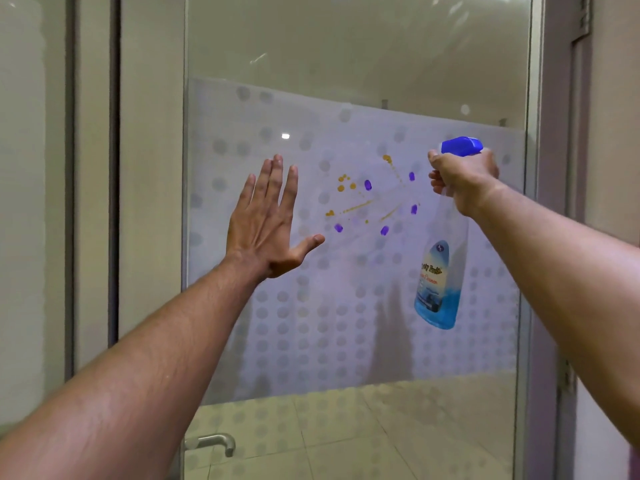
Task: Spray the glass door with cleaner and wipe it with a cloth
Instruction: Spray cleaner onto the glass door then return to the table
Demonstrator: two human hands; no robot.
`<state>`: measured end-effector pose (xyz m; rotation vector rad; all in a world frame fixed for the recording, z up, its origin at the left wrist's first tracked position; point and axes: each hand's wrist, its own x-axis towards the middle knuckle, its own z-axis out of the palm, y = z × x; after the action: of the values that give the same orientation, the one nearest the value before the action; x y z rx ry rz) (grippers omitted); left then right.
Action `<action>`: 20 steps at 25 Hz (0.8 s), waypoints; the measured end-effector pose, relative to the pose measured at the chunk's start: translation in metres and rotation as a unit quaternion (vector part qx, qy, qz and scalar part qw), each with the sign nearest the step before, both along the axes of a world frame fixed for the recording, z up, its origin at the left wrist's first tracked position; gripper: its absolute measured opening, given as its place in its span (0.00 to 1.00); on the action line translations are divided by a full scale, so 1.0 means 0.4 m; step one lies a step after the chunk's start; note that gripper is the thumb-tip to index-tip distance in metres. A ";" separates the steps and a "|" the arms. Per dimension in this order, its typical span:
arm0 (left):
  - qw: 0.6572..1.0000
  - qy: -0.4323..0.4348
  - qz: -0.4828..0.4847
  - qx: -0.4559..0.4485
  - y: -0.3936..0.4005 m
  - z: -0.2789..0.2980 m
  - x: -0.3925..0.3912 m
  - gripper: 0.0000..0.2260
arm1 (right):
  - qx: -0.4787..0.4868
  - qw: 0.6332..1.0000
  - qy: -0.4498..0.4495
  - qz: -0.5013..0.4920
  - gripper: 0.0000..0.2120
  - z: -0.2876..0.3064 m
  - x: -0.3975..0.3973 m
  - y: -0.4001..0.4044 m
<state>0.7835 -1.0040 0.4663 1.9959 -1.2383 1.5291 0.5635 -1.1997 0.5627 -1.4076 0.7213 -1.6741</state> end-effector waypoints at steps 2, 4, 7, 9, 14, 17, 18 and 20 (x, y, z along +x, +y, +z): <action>1.000 0.003 -0.004 0.005 0.000 -0.005 -0.004 0.47 | -0.004 1.000 -0.008 0.002 0.23 -0.022 0.000 0.009; 1.000 0.005 -0.008 0.010 0.002 -0.013 -0.008 0.47 | 0.001 1.000 -0.004 0.013 0.24 -0.048 0.006 0.020; 1.000 0.009 -0.017 0.020 0.009 -0.031 -0.014 0.47 | 0.014 0.999 0.015 0.041 0.26 -0.095 0.032 0.039; 0.999 0.017 -0.022 0.028 0.016 -0.050 -0.015 0.46 | 0.021 0.997 0.034 0.066 0.26 -0.122 0.054 0.056; 0.998 0.034 -0.033 0.044 0.042 -0.098 -0.007 0.46 | 0.026 0.978 0.060 0.197 0.27 -0.197 0.087 0.099; 0.997 0.042 -0.029 0.055 0.066 -0.133 0.006 0.46 | 0.025 0.964 0.066 0.255 0.27 -0.236 0.103 0.136; 0.997 0.045 -0.028 0.059 0.076 -0.144 0.009 0.46 | 0.024 0.961 0.069 0.266 0.26 -0.247 0.108 0.148; 0.996 0.051 -0.028 0.063 0.101 -0.159 0.014 0.46 | 0.025 0.954 0.081 0.287 0.22 -0.265 0.121 0.182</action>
<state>0.7891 -0.9634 0.4026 2.0705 -1.3677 1.3369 0.6120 -1.1268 0.4565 -1.5449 0.3816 -1.0893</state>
